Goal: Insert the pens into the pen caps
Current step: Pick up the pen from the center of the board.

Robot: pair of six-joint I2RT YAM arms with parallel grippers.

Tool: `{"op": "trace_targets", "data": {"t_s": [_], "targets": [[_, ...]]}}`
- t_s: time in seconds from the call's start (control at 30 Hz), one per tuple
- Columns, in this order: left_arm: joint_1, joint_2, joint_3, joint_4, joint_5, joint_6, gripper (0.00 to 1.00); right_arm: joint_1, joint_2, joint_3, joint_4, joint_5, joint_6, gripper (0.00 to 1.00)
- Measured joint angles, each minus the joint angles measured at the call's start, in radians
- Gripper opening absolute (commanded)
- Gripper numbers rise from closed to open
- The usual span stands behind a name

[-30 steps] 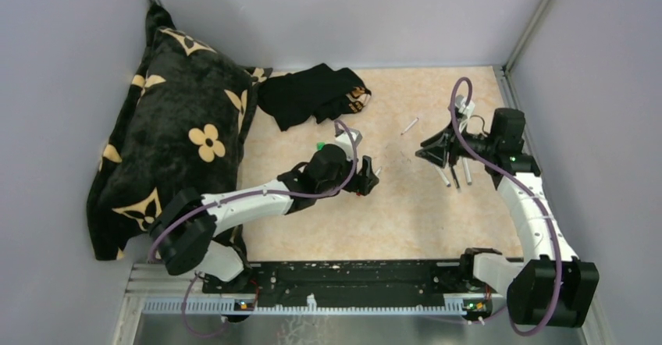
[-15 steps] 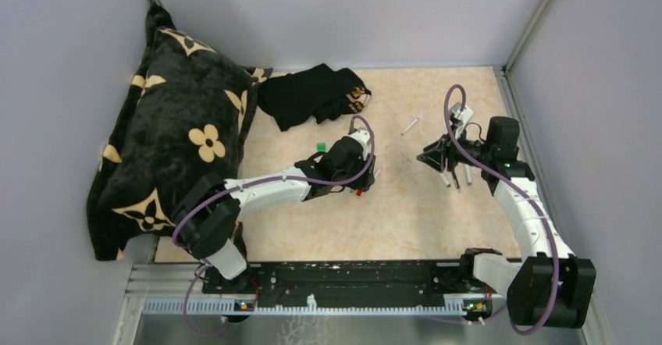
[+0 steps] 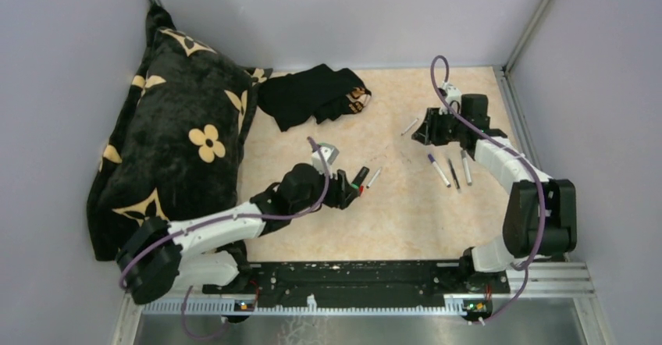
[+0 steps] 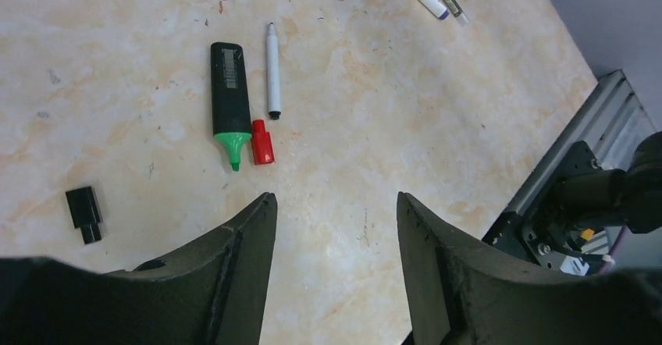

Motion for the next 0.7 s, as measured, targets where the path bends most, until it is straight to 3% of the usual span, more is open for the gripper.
{"op": "trace_targets", "data": {"t_s": [0.2,0.4,0.7], "targets": [[0.002,-0.198,-0.19,0.105,-0.003,-0.066,0.64,0.099,0.232,0.217,-0.039,0.28,0.167,0.38],[0.005,-0.281,-0.262,0.14,-0.011,-0.095,0.64,0.122,0.444,0.442,-0.13,0.465,0.267,0.39],[0.006,-0.297,-0.27,0.171,-0.031,-0.098,0.64,0.127,0.605,0.564,-0.216,0.549,0.297,0.38]]}}
